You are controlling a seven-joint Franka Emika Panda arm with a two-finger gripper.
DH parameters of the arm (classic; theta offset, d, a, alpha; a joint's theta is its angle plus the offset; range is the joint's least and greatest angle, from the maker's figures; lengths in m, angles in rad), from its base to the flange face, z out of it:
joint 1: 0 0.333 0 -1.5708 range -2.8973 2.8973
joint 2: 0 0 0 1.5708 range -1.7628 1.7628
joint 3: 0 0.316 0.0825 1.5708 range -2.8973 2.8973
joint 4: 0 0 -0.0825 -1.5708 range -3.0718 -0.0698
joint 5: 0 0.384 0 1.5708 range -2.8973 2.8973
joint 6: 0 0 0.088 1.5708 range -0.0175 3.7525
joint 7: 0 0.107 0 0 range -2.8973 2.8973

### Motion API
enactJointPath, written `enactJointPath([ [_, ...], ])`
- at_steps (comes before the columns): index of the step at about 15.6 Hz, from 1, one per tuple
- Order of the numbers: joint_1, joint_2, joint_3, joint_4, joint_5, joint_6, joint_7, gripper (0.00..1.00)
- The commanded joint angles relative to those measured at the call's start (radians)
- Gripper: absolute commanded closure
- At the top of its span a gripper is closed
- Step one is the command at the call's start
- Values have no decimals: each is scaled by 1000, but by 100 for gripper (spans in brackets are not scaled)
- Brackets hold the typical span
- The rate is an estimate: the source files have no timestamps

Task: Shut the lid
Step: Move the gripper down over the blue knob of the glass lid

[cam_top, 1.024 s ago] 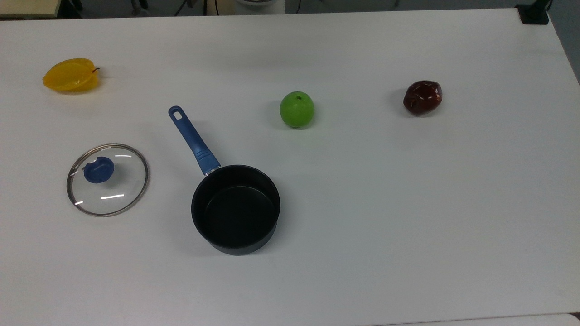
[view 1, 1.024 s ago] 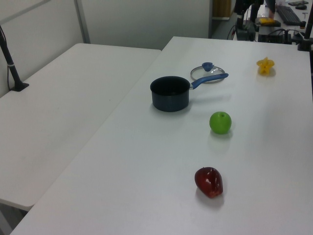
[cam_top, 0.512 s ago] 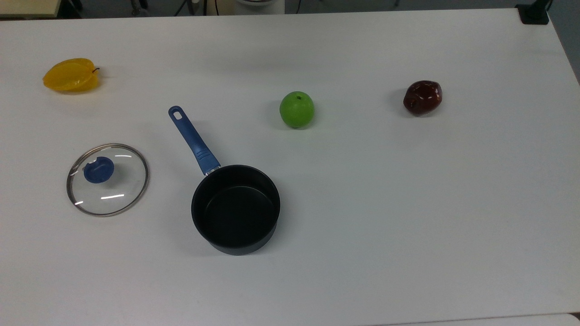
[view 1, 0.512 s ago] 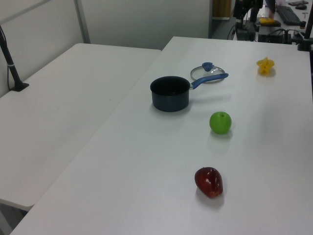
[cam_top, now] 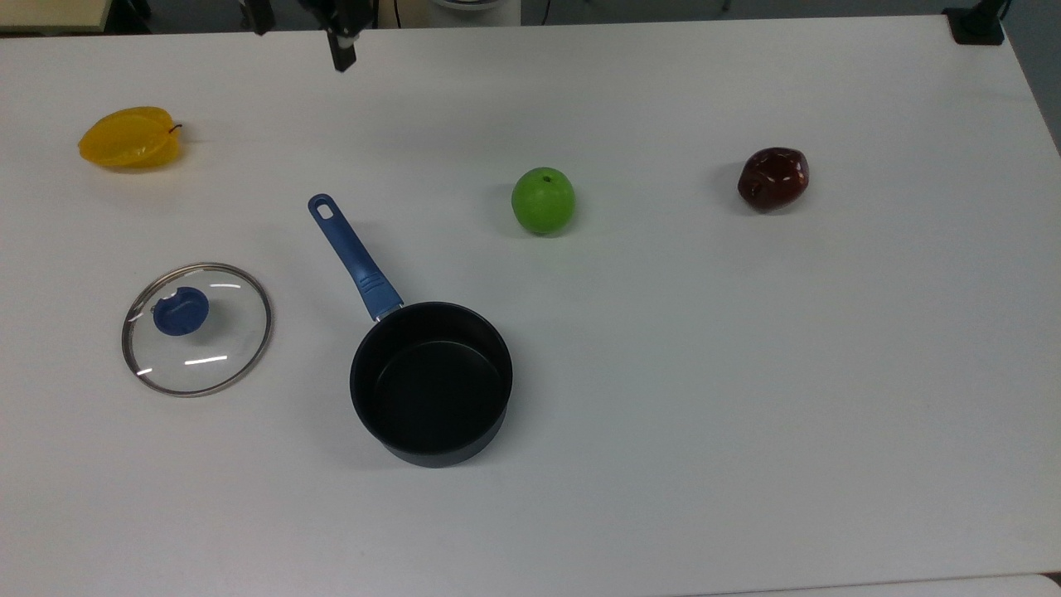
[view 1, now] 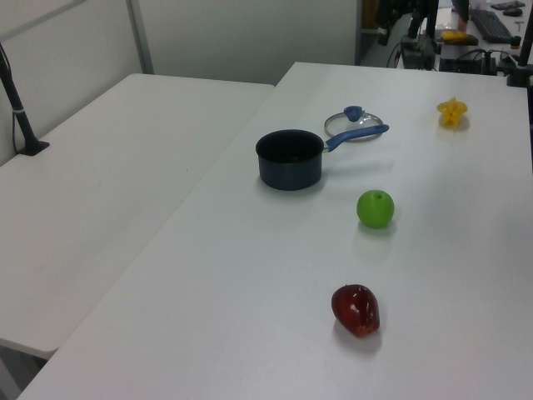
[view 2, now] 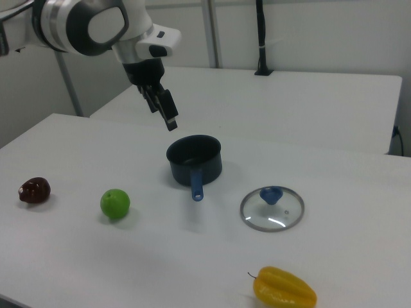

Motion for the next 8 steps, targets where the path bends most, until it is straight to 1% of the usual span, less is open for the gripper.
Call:
enactJointPath([
  [1, 14, 45, -10, 17, 18, 73, 119, 0],
  [3, 14, 76, -7, 21, 13, 99, 170, 0],
  [5, 9, 123, -6, 67, 7, 112, 242, 0],
  [8, 0, 205, -7, 112, 0, 115, 320, 0],
])
